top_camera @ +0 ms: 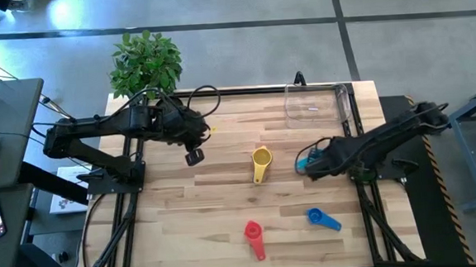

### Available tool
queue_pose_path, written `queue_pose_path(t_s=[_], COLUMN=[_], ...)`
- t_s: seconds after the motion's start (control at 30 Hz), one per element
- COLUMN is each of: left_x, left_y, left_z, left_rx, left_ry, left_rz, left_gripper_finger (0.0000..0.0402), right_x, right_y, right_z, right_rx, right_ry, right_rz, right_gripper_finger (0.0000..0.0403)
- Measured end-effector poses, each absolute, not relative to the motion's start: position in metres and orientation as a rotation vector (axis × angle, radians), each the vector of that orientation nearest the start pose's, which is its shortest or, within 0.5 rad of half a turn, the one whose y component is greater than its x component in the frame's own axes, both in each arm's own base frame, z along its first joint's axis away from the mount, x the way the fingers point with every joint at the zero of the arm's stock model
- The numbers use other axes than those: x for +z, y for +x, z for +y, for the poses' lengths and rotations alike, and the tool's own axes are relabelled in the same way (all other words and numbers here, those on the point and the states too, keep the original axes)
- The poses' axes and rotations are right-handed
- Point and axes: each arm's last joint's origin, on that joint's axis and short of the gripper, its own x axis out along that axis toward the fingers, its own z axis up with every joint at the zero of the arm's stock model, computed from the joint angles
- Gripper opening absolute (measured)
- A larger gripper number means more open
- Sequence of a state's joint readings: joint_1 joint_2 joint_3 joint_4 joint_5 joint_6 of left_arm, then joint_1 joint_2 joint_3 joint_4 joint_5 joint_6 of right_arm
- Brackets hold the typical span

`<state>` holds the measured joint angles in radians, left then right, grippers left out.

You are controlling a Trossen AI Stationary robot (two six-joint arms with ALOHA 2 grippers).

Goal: Nest measuring cups in basket
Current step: Stack the light blue measuring cup on the yellow measuring cup

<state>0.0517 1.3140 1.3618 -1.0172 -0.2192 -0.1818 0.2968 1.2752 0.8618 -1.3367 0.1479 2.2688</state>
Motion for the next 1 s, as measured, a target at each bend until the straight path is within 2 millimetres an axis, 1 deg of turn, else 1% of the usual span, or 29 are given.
queue_pose_path(t_s=[0.1,0.2,0.33,0.43,0.7,1.0], left_x=[0.354,0.356,0.358,0.358,0.358,0.359], left_y=[0.252,0.254,0.257,0.257,0.257,0.258], left_z=[0.019,0.019,0.02,0.02,0.02,0.021], left_rx=[0.334,0.333,0.331,0.333,0.369,0.369], left_ry=[-0.089,-0.093,-0.097,-0.096,-0.108,-0.111], left_rz=[0.903,0.867,0.835,0.832,0.822,0.801], left_gripper_finger=[0.0076,0.0076,0.0076,0.0076,0.0076,0.0076], right_x=[0.211,0.2,0.186,0.18,0.172,0.157], right_y=[0.157,0.148,0.142,0.142,0.141,0.14], right_z=[0.041,0.035,0.027,0.022,0.012,0.01], right_rx=[-1.598,-1.582,-1.586,-1.576,-1.596,-1.571], right_ry=[1.345,1.39,1.42,1.438,1.442,1.453], right_rz=[0.869,0.835,0.776,0.726,0.708,0.685], right_gripper_finger=[0.0078,0.0078,0.0078,0.0078,0.0078,0.0078])
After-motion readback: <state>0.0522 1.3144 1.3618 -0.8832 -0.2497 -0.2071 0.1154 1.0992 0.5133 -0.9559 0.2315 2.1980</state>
